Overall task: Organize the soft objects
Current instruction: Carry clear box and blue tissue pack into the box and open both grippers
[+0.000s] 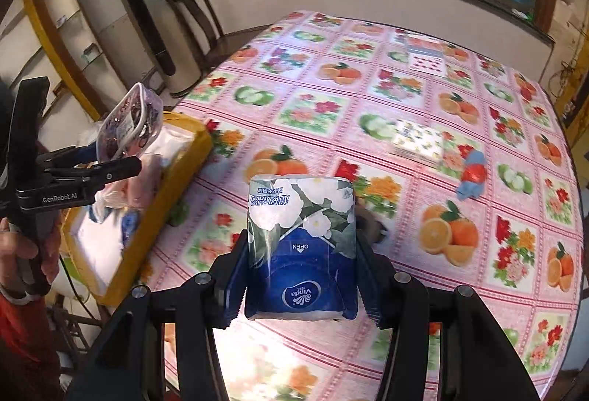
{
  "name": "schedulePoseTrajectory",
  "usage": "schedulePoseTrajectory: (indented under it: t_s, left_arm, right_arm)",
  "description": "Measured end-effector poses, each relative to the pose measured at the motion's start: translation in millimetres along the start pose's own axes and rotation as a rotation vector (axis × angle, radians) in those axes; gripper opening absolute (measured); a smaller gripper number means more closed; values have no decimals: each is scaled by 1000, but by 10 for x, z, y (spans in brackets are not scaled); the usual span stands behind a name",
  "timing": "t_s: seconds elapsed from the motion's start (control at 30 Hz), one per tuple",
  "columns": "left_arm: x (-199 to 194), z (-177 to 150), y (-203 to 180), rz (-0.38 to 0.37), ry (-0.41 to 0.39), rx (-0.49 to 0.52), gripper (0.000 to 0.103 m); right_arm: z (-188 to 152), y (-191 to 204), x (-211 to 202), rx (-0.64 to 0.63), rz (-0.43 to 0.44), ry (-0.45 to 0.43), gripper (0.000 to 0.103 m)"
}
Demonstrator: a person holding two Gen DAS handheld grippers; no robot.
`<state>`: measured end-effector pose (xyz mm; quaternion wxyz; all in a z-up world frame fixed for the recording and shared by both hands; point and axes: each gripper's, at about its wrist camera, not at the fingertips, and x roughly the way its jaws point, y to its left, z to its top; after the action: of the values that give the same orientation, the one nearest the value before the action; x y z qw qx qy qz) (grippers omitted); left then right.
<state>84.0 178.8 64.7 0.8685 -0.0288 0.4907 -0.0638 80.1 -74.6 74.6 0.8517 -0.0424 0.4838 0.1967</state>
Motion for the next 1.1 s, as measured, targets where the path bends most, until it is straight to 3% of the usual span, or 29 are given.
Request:
schedulePoseTrajectory:
  t_s: [0.27,0.5,0.8,1.1]
  left_arm:
    - [-167,-424,776,86,-9,-98,85]
    - [-100,-737,1100,144,-12,-148,85]
    - [16,-1071,1323,235,-74,-220,85]
    - [-16,-1274,1275,346,-182,-272,87]
  right_arm:
    - [275,1287,578,-101,164,44,53]
    - [325,1938,1047,-111,214,90,53]
    - [224,2256,1374,-130,186,113,54]
    - [119,2277,1229,-152,209,43,57]
